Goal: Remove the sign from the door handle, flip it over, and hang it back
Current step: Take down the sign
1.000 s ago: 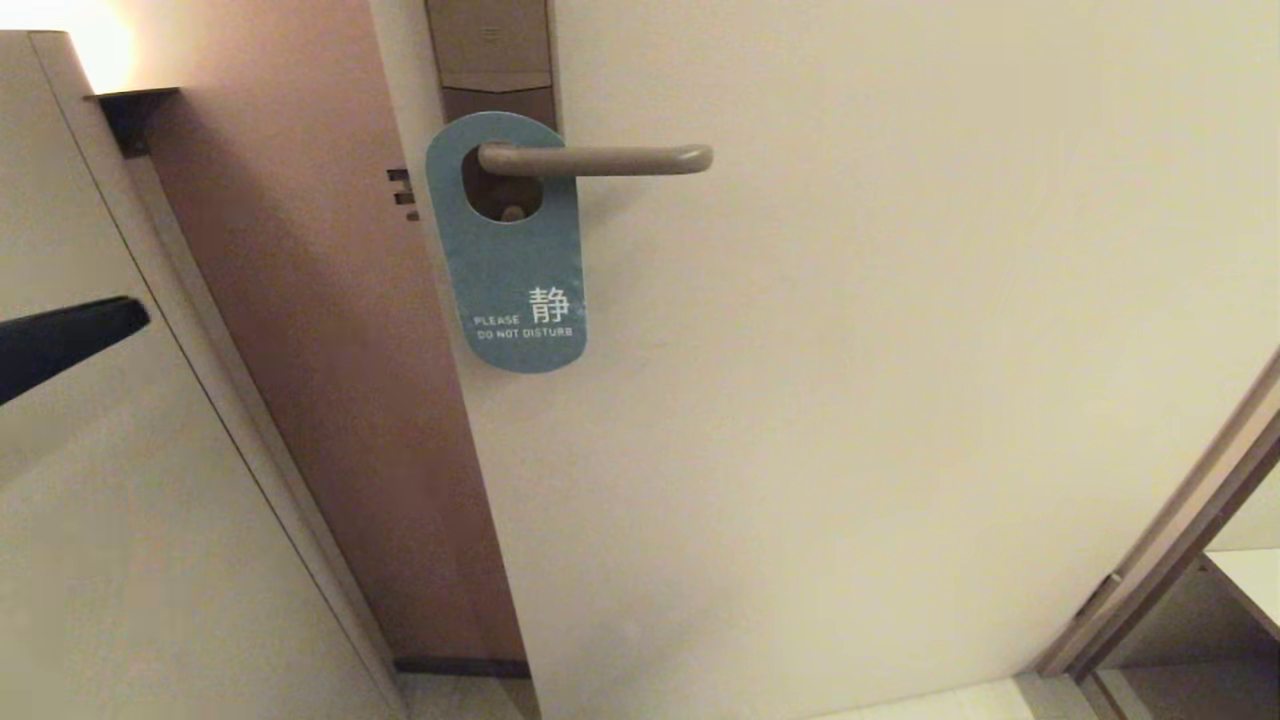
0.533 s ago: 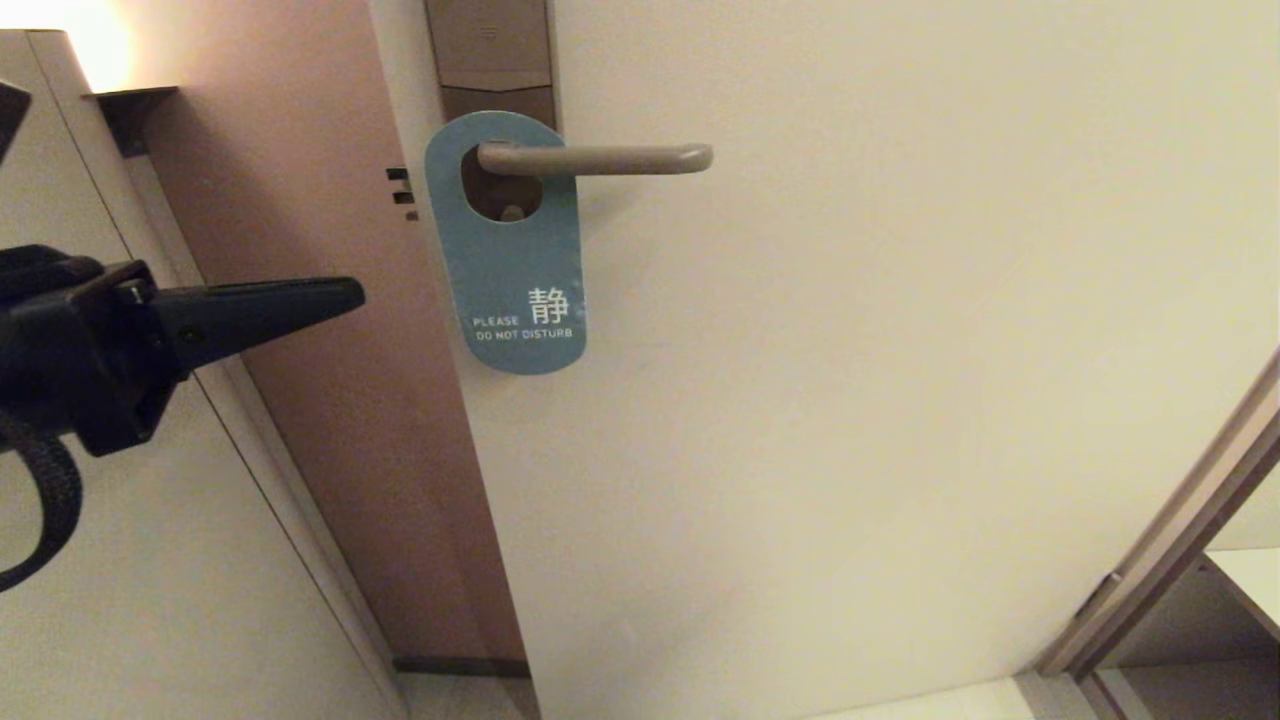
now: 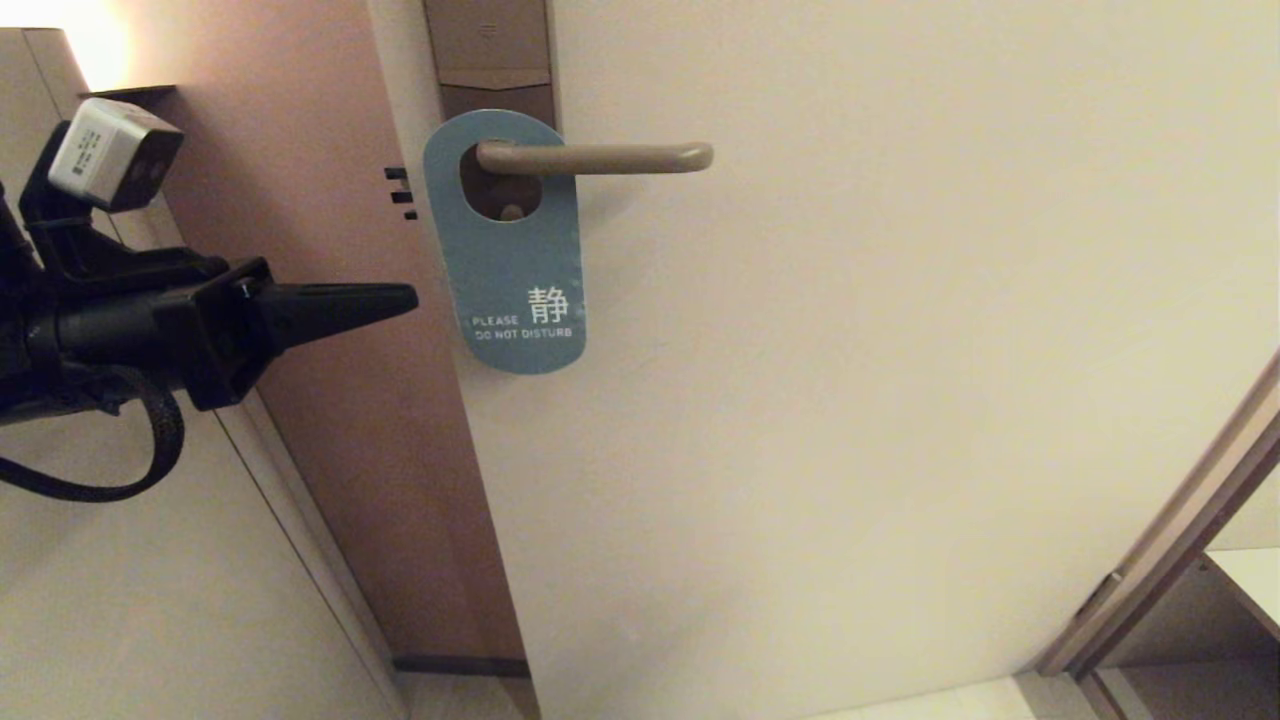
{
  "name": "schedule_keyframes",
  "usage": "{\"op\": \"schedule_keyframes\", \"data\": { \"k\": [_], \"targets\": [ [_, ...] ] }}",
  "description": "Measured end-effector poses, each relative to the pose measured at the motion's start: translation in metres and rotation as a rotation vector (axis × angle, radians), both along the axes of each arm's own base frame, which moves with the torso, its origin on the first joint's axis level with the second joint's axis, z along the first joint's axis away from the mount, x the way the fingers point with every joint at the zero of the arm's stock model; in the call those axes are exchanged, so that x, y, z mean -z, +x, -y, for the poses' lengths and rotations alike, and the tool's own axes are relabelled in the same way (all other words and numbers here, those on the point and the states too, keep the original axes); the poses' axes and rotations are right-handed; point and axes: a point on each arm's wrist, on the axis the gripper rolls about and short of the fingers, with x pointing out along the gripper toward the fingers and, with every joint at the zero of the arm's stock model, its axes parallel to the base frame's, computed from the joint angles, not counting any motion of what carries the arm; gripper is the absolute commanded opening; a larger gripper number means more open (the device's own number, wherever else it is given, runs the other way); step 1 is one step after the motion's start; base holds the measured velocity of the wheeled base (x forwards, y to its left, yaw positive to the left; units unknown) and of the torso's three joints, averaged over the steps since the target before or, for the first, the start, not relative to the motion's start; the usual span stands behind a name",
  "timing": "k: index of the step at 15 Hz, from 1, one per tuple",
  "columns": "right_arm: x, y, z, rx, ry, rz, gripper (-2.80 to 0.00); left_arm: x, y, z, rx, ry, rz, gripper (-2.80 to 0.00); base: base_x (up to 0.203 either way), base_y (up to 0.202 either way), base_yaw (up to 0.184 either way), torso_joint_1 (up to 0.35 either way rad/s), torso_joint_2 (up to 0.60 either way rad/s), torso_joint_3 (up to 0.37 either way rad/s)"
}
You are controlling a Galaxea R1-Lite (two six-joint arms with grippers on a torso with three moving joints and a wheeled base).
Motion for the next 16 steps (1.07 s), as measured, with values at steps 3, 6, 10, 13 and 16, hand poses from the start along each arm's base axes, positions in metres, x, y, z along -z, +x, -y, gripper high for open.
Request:
{"op": "schedule_keyframes", "data": {
  "k": [3, 6, 10, 13, 16],
  "targets": [
    [0.000, 0.000, 0.000, 0.000, 0.000, 0.000, -2.80, 0.004, 0.006, -0.001, -0.004, 0.002, -0.011, -2.80, 0.000, 0.000, 0.000, 0.000, 0.00, 0.000],
    [0.000, 0.000, 0.000, 0.000, 0.000, 0.000, -2.80, 0.006, 0.007, -0.001, -0.005, 0.012, 0.005, -2.80, 0.000, 0.000, 0.000, 0.000, 0.00, 0.000],
    [0.000, 0.000, 0.000, 0.000, 0.000, 0.000, -2.80, 0.008, 0.010, -0.001, -0.005, 0.020, 0.015, -2.80, 0.000, 0.000, 0.000, 0.000, 0.00, 0.000],
    [0.000, 0.000, 0.000, 0.000, 0.000, 0.000, -2.80, 0.004, 0.004, -0.001, 0.002, 0.018, 0.027, -2.80, 0.000, 0.000, 0.000, 0.000, 0.00, 0.000],
    [0.000, 0.000, 0.000, 0.000, 0.000, 0.000, -2.80, 0.000, -0.007, -0.011, 0.035, 0.013, 0.044, -2.80, 0.000, 0.000, 0.000, 0.000, 0.00, 0.000]
  ]
}}
